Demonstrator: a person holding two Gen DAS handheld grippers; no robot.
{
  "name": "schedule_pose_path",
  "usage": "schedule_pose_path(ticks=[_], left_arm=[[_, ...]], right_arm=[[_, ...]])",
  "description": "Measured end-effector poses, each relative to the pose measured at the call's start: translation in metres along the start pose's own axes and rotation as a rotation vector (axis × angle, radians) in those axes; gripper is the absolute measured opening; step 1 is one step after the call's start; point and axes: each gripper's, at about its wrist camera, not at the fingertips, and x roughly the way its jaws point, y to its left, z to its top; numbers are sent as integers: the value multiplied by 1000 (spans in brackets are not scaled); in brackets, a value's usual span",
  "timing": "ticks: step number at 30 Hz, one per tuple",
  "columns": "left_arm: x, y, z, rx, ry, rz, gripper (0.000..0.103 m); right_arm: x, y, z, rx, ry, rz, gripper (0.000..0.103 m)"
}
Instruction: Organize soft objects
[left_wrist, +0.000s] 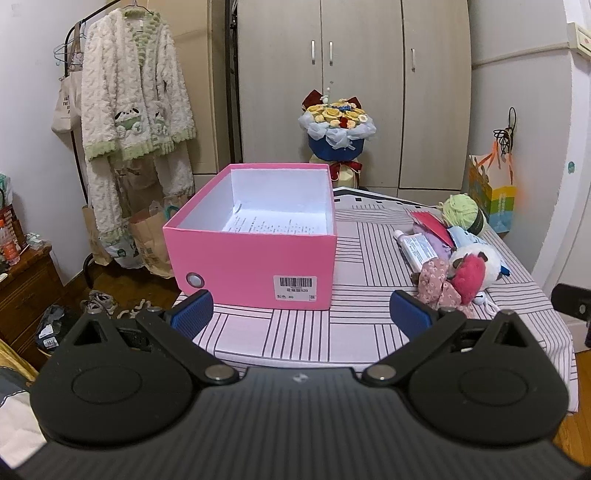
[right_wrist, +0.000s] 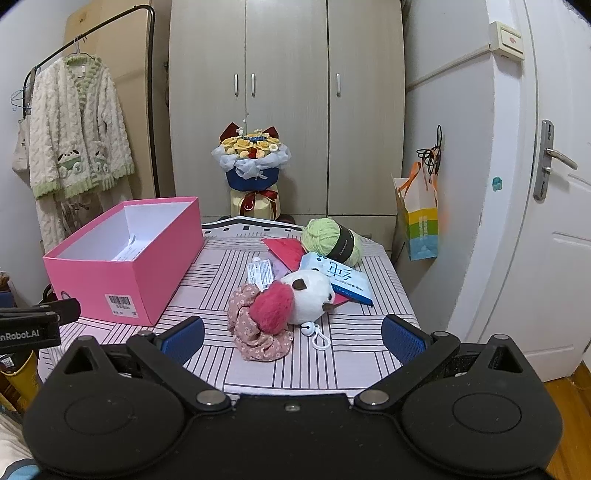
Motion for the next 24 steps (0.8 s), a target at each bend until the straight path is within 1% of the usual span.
schedule_pose_path(ticks=[14,17,20,24], left_arm=[[-1,-3,0,18,2,-6,103],[-1,-1,0,-4,3,-27,103],[-1,1,1,-18,-14,-35,103],[11,-1,2,-44,-5,-51,101]], right_arm=[[0,-1,-1,2,0,1,103],[0,-5,-1,13,1,30,103],[-1,-11,0,36,-29,59,103],[2,-19,-2,0,-117,82,103]])
